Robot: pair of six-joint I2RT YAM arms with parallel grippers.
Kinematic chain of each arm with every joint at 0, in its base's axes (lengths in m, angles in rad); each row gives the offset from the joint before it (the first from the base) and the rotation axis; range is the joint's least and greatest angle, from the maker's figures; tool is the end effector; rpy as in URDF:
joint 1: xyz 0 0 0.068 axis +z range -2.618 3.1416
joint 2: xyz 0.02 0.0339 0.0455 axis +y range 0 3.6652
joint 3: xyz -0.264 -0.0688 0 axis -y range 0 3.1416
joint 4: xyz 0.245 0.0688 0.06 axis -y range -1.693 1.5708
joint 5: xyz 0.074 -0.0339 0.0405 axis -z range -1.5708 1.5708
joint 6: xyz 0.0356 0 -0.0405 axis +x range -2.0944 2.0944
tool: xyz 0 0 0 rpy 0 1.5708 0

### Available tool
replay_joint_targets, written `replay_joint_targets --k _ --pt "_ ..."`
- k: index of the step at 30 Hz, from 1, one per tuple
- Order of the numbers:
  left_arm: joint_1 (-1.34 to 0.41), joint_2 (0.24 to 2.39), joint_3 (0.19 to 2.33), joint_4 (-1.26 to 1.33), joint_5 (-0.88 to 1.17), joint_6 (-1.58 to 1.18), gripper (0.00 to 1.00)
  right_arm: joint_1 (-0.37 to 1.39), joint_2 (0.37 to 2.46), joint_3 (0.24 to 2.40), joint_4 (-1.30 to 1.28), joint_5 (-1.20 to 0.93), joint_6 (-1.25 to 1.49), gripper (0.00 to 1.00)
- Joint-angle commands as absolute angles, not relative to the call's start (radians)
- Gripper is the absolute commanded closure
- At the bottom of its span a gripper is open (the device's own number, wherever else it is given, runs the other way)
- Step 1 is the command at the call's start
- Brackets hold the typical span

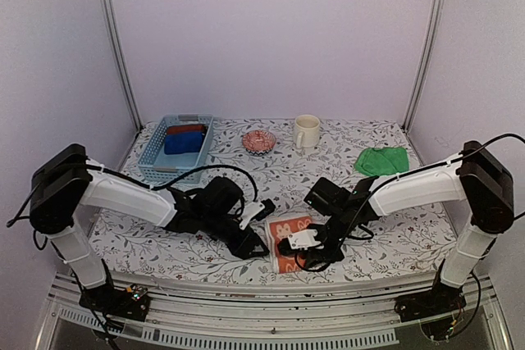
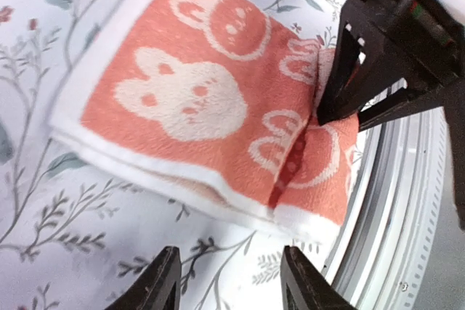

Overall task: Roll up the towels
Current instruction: Roll the towel at the center of the board.

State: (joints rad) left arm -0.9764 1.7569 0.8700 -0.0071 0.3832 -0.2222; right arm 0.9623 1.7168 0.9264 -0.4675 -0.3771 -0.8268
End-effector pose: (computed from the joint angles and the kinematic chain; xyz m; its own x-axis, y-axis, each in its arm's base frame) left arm 0.1778 -0.2868 0.1375 -0.6241 0.5583 -0.5467 0.7812 0.4597 -0.4223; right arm 0.1644 0.2589 0.1409 0.2406 -0.8513 -0.4662 -0.9607 -0.2774 0.0108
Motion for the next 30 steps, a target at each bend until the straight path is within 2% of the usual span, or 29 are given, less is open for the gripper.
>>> replay_joint_targets --k 1,6,11,17,24,30 --pt "-0.991 1.564 0.708 0.198 0.134 -0.275 0.53 0.910 1.846 1.004 -0.734 -0.583 -0.821 0.95" --pt "-1.141 1.376 0.533 0.340 -0.147 -0.146 0.52 0.788 2.056 1.184 -0.945 -0.728 -0.854 0.95" --pt "-1.235 1.385 0.553 0.286 -0.181 -0.010 0.58 0.718 2.238 1.345 -1.111 -0.815 -0.899 0.96" --pt "-1.301 1.575 0.701 0.237 -0.140 0.174 0.59 0.710 2.316 1.423 -1.168 -0.808 -0.884 0.95" --pt "-1.321 1.810 0.912 0.165 -0.185 0.372 0.56 0.709 2.326 1.451 -1.187 -0.814 -0.869 0.94" --pt "-1.320 1.922 0.996 0.102 -0.184 0.414 0.61 0.709 2.324 1.454 -1.193 -0.819 -0.870 0.94"
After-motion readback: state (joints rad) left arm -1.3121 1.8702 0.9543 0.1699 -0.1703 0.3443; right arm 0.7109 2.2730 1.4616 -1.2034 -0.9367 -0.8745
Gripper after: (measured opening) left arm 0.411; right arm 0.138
